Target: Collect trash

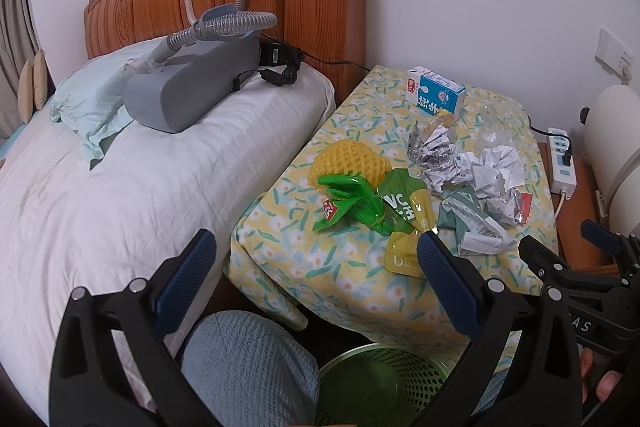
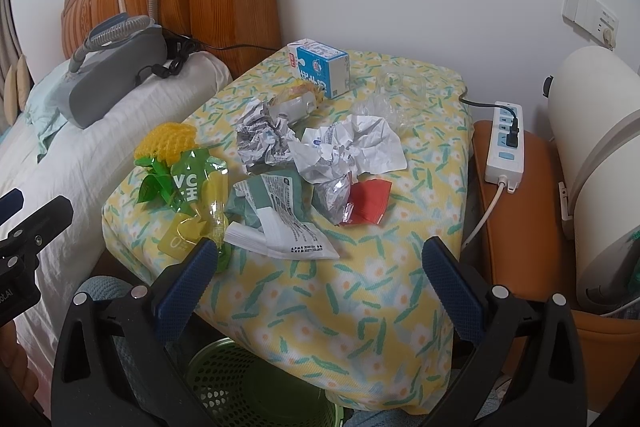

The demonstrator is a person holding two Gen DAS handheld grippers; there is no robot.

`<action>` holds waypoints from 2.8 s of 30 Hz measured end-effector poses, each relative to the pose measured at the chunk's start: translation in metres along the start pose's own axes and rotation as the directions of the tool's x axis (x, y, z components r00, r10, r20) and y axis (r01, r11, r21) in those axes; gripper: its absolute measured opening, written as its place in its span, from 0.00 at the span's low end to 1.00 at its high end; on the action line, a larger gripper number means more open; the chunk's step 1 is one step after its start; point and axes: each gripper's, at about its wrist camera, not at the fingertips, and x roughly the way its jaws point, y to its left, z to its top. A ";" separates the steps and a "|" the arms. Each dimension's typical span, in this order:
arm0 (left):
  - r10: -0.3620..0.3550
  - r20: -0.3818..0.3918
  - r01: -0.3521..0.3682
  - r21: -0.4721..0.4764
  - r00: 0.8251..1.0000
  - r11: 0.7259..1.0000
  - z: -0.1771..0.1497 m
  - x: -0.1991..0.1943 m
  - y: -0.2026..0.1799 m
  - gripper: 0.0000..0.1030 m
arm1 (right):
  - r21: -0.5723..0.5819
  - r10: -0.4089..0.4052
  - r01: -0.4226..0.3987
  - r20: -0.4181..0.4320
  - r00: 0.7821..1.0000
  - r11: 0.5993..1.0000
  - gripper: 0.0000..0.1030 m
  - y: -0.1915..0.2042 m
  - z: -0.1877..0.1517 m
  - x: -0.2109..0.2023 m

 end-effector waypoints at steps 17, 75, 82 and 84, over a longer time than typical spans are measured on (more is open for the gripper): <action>-0.017 -0.052 0.017 -0.005 0.999 1.000 -0.002 0.011 0.001 0.94 | 0.010 -0.006 0.006 0.000 1.000 1.000 0.98 -0.005 -0.004 0.005; -0.160 -0.111 0.164 0.029 0.981 0.986 -0.023 0.049 0.035 0.94 | -0.019 0.166 -0.179 -0.293 0.942 0.984 0.71 0.022 0.013 0.100; -0.163 -0.111 0.166 0.023 0.980 0.986 -0.024 0.049 0.034 0.94 | 0.053 0.229 -0.223 -0.274 0.934 0.973 0.50 0.012 0.010 0.095; -0.163 -0.111 0.167 0.023 0.980 0.986 -0.024 0.049 0.034 0.94 | 0.058 0.231 -0.223 -0.265 0.936 0.973 0.50 0.011 0.010 0.094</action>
